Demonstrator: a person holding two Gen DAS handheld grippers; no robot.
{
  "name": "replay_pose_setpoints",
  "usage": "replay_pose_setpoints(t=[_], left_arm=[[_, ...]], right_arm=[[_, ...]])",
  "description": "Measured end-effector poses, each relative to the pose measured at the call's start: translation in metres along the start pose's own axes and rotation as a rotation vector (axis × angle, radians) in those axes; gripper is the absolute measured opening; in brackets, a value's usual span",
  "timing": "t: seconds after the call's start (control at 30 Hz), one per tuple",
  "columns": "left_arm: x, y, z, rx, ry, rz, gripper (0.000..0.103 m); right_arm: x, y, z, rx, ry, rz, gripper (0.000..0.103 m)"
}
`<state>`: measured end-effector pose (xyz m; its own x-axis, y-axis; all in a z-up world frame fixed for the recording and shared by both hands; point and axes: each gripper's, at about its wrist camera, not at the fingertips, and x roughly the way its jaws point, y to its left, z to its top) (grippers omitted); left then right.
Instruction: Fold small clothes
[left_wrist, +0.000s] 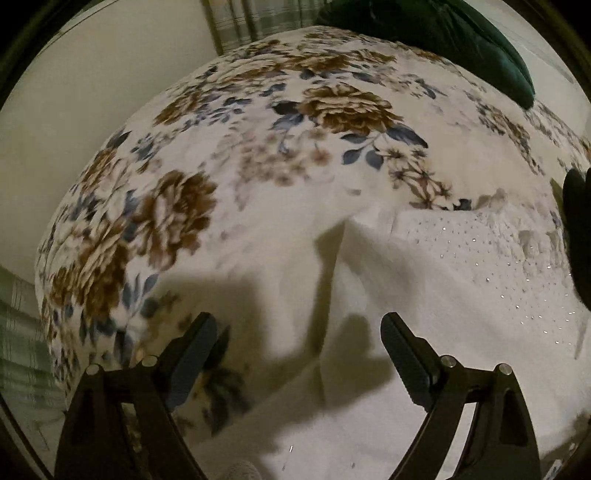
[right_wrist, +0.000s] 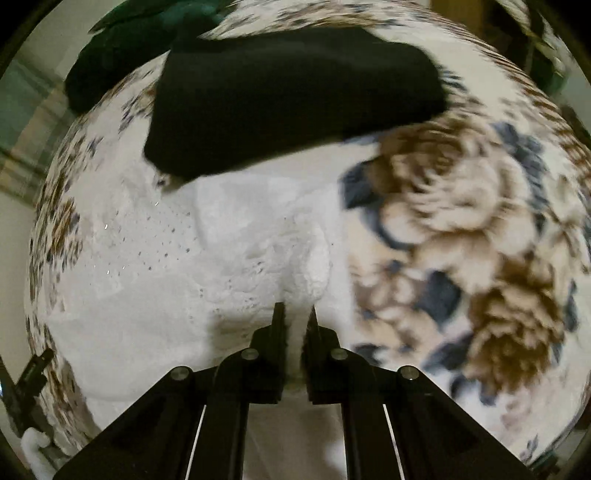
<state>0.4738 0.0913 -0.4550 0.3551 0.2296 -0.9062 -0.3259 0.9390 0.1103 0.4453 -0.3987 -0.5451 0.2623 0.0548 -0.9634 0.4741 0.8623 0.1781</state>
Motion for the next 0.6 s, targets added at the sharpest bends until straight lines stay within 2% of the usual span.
replay_pose_setpoints(t=[0.1, 0.2, 0.3, 0.37, 0.4, 0.43, 0.6], left_arm=[[0.027, -0.010, 0.014, 0.042, 0.031, 0.034, 0.091], [0.065, -0.010, 0.021, 0.070, 0.103, 0.066, 0.092], [0.080, -0.001, 0.024, 0.067, 0.136, 0.026, 0.094], [0.072, 0.005, 0.026, 0.086, 0.132, 0.009, 0.094], [0.066, 0.006, 0.027, 0.095, 0.126, 0.002, 0.094], [0.055, 0.009, 0.028, 0.105, 0.111, -0.006, 0.094], [0.000, 0.009, 0.041, 0.159, 0.042, -0.065, 0.094]], right_arm=[[0.019, -0.012, 0.001, 0.025, 0.048, -0.023, 0.008], [0.035, -0.012, 0.005, 0.041, 0.072, -0.049, 0.008], [0.048, -0.017, 0.005, 0.078, 0.105, -0.039, 0.009], [0.056, -0.021, 0.004, 0.105, 0.146, -0.015, 0.015], [0.057, -0.023, 0.004, 0.114, 0.160, 0.001, 0.023], [0.053, -0.023, 0.005, 0.116, 0.166, 0.002, 0.036], [0.008, -0.008, 0.008, 0.094, 0.118, 0.095, 0.070]])
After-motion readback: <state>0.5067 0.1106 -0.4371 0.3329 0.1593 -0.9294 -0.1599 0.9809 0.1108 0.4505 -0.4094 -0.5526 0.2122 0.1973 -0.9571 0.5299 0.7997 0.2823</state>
